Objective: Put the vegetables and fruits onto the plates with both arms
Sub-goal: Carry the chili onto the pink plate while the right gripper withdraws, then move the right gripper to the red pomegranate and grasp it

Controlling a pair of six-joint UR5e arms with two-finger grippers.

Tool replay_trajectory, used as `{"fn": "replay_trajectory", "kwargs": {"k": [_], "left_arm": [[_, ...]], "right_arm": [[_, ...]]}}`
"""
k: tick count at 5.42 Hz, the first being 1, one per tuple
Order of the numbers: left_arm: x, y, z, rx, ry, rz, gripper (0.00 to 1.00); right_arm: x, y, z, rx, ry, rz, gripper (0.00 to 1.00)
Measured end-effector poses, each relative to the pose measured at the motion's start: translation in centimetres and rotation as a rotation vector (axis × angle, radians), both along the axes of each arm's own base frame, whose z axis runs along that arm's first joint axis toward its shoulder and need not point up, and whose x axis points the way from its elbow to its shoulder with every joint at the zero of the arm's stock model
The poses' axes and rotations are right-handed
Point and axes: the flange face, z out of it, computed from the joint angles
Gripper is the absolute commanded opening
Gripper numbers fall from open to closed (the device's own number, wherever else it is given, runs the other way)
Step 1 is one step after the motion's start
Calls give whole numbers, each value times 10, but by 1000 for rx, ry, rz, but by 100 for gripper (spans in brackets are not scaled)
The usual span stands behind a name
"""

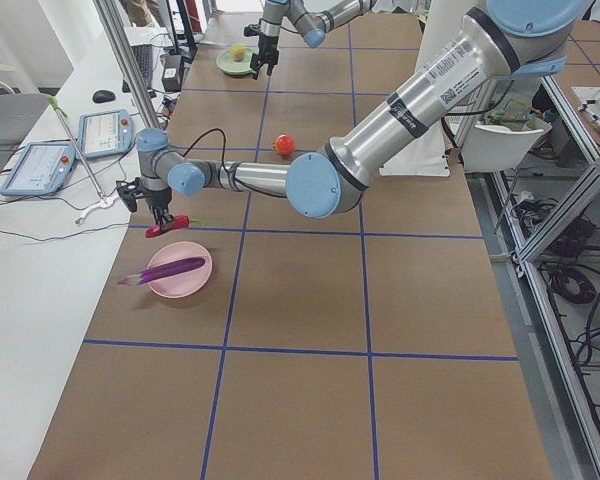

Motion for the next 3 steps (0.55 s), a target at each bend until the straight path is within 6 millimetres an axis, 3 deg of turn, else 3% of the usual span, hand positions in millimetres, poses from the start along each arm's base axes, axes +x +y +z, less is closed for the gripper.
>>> {"fn": "replay_trajectory", "kwargs": {"k": [1,2,3], "left_arm": [[-2,2,16,6,-17,9,49],[-2,9,32,20,-18,18,99],[0,14,45,39,-17,32,100]], "right_arm": [[-3,2,0,-1,2,2,100],[-9,6,0,-6,0,-1,100],[-18,13,-3,-7,-1,-2,100]]}}
